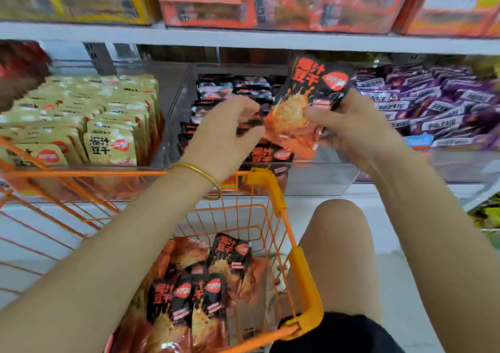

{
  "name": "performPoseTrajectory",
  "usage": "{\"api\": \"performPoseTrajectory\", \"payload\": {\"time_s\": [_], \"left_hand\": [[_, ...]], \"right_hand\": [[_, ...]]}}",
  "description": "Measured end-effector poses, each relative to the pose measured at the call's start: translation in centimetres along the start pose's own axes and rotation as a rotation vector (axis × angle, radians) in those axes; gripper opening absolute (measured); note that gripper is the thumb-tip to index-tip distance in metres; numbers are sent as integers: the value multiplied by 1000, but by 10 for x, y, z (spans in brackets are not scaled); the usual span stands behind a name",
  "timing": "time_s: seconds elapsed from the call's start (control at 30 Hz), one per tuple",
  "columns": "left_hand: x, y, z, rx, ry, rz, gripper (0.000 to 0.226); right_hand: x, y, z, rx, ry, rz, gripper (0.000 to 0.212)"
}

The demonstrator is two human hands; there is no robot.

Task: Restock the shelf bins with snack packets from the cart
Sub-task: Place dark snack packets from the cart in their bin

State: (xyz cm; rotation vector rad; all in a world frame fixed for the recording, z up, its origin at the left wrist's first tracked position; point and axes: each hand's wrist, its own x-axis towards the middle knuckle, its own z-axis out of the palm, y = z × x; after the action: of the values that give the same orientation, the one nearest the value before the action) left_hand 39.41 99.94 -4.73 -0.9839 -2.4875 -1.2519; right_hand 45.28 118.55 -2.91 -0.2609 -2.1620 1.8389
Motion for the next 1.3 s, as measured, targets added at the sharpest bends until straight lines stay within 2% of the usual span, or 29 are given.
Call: {"api": "performPoseTrajectory", "payload": {"time_s": [0.07, 0.13, 0.2, 0.27, 0.4, 0.5, 0.77, 0.97, 1.1, 1.13, 1.2, 1.27, 1.3], "left_hand": [[1, -5, 18, 288, -86, 135, 40], [0, -8, 33, 483, -194, 162, 44], [-1, -11, 44, 578, -256, 139, 45], [-2, -15, 46, 561, -233, 151, 46], [-3, -22, 45, 521, -154, 270, 45], [-3, -21, 46, 529, -149, 301, 46], [-4, -23, 49, 485, -104, 281, 52], [-7, -25, 47, 513, -118, 302, 54], [-14, -27, 39, 526, -94, 311, 42], [-18, -26, 34, 524, -71, 315, 40], [-31, -24, 21, 498, -25, 348, 35], [-49, -28, 7, 476, -44, 393, 28], [-59, -35, 1, 476, -70, 403, 25]], "right_hand": [[17, 3, -18, -160, 166, -91, 20], [31, 13, -27, -420, 249, -130, 19], [44, 25, -27, -789, 245, -64, 28], [57, 40, -21, -906, 159, 59, 34], [79, 70, -15, -811, 58, 311, 33], [89, 81, -13, -764, 38, 380, 33], [89, 85, -5, -883, 92, 303, 37], [80, 75, -5, -1007, 21, 302, 43], [72, 69, -6, -921, 94, 296, 50], [69, 64, -5, -875, 142, 275, 53], [57, 47, 0, -861, 211, 123, 48], [33, 24, 10, -869, 234, -111, 34], [18, 12, 19, -832, 194, -210, 25]]}}
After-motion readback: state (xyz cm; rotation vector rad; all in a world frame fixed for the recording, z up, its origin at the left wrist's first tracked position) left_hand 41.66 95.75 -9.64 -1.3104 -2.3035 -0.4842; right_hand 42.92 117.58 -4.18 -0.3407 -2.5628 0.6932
